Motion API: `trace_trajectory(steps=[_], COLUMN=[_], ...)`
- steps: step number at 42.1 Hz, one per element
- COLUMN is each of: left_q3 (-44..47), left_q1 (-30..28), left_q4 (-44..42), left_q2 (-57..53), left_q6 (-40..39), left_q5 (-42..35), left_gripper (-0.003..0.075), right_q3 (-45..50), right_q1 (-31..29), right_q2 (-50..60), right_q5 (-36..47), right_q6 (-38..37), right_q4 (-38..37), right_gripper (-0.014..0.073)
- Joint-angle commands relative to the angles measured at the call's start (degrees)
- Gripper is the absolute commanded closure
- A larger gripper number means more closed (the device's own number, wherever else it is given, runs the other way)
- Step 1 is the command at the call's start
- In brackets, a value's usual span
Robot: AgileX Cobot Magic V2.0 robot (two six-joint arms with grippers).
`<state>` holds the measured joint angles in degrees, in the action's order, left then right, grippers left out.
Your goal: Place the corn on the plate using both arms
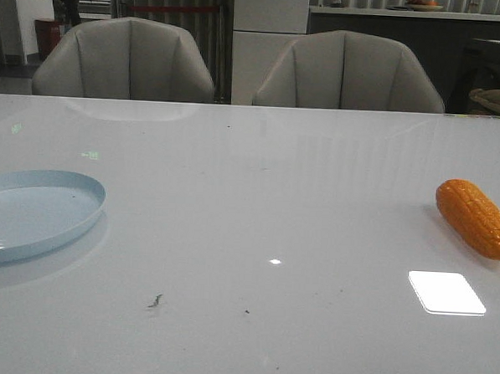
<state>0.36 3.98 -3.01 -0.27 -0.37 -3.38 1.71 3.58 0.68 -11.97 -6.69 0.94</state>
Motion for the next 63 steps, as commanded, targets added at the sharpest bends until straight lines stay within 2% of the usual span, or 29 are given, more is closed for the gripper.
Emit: trace_trajectory(steps=[1,37,43,47,50,52,57,63], left_q3=[0.05,0.05,-0.46,-3.07,-6.58,-10.17,-19.43,-30.95], left_q1=[0.00,0.00,0.00,0.00,0.00,0.00,0.00,0.00], left_q4=[-0.03,-0.03,4.36,4.49,4.49,4.16,0.58,-1.99], left_q2=[0.83,0.83,0.83,0.83,0.97,1.28,3.56,11.72], left_q6=[-0.33,-0.33,-0.33,-0.33,-0.33,-0.33,-0.33,-0.33], left_q5=[-5.29,-5.41,-10.42,-12.60,-11.61,-10.30,-4.33,3.97], left_gripper=[0.0631,0.0631,0.0631,0.0631,0.0631,0.0631,0.0631,0.0631], right_q3=[-1.01,-1.01,-1.01,-1.59,-4.68,-7.57,-19.14,-32.37], right_q1=[0.01,0.01,0.01,0.01,0.01,0.01,0.01,-0.04], right_q2=[1.17,1.17,1.17,1.17,1.17,1.10,-2.17,-13.43], right_q5=[4.72,5.67,9.94,17.56,21.71,21.57,14.87,7.99], right_q6=[0.17,0.17,0.17,0.17,0.17,0.17,0.17,0.17], right_q4=[-0.07,-0.12,-0.07,0.38,1.03,1.03,0.98,0.98], right_gripper=[0.0567,0.0567,0.0567,0.0567,0.0567,0.0567,0.0565,0.0566])
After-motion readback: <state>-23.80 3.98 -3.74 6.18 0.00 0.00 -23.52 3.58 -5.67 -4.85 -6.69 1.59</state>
